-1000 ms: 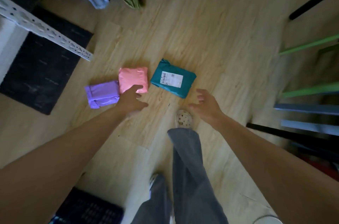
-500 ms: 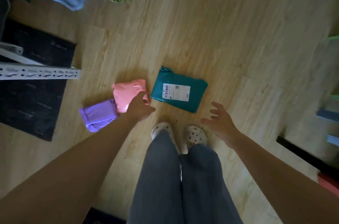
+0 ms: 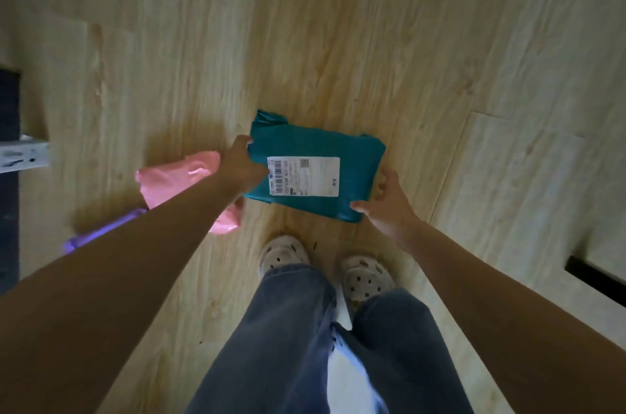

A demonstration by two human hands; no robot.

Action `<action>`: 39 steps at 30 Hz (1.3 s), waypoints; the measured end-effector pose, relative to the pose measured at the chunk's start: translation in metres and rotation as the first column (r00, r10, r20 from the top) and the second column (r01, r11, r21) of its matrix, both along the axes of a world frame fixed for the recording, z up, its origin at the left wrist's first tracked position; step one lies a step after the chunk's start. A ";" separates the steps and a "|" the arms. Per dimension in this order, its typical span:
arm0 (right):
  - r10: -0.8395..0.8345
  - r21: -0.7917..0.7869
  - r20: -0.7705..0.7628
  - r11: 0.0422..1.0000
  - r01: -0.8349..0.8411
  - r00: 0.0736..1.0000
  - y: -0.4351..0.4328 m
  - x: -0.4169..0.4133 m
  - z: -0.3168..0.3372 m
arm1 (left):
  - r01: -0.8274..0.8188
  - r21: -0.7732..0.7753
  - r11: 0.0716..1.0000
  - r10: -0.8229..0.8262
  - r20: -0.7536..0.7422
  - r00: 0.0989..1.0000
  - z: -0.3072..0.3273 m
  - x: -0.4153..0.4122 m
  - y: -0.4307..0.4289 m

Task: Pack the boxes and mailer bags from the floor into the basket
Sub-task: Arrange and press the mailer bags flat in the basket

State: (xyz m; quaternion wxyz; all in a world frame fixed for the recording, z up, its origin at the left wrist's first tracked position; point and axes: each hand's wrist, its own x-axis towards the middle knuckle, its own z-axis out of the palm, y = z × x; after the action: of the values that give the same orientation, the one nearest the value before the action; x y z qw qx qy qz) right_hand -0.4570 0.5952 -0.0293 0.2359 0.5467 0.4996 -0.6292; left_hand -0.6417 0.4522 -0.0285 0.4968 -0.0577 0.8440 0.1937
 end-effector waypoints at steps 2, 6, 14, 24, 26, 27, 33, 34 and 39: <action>-0.056 -0.025 -0.005 0.998 0.056 0.998 -0.002 -0.003 -0.016 | -0.006 -0.028 1.000 0.006 -0.008 1.000 -0.016 -0.002 -0.001; -0.146 -0.065 -0.008 0.987 0.145 0.989 -0.004 -0.010 -0.030 | -0.105 -0.038 0.994 0.105 -0.006 0.994 -0.026 0.001 0.002; -0.106 0.022 0.054 0.994 0.105 0.993 0.011 -0.016 0.037 | -0.199 0.041 0.979 0.198 0.023 0.980 0.043 0.005 0.006; 0.003 0.060 -0.051 0.998 0.000 0.999 0.022 -0.059 0.239 | -0.358 0.162 0.920 0.366 -0.028 0.930 0.243 -0.018 -0.016; 0.042 0.090 -0.070 0.995 -0.036 0.997 0.026 -0.066 0.282 | -0.402 0.189 0.896 0.415 -0.033 0.909 0.291 -0.015 -0.021; 0.062 0.102 -0.074 0.993 -0.054 0.995 0.027 -0.069 0.304 | -0.419 0.204 0.885 0.435 -0.037 0.900 0.315 -0.013 -0.024; 0.276 0.197 -0.152 0.949 -0.244 0.949 0.020 -0.087 0.427 | -0.566 0.273 0.778 0.599 -0.052 0.799 0.444 0.006 -0.052; 0.316 0.211 -0.186 0.938 -0.276 0.930 0.018 -0.090 0.445 | -0.591 0.278 0.757 0.628 -0.059 0.776 0.462 0.011 -0.058; 0.484 0.255 -0.297 0.871 -0.421 0.823 0.003 -0.095 0.521 | -0.727 0.327 0.604 0.780 -0.054 0.623 0.542 0.050 -0.092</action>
State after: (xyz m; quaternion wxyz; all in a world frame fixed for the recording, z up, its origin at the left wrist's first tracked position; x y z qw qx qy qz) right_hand -0.5519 0.5986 0.4921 0.2361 0.3096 0.7033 -0.5949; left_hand -0.5915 0.3604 0.5138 0.2874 -0.3215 0.7478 0.5047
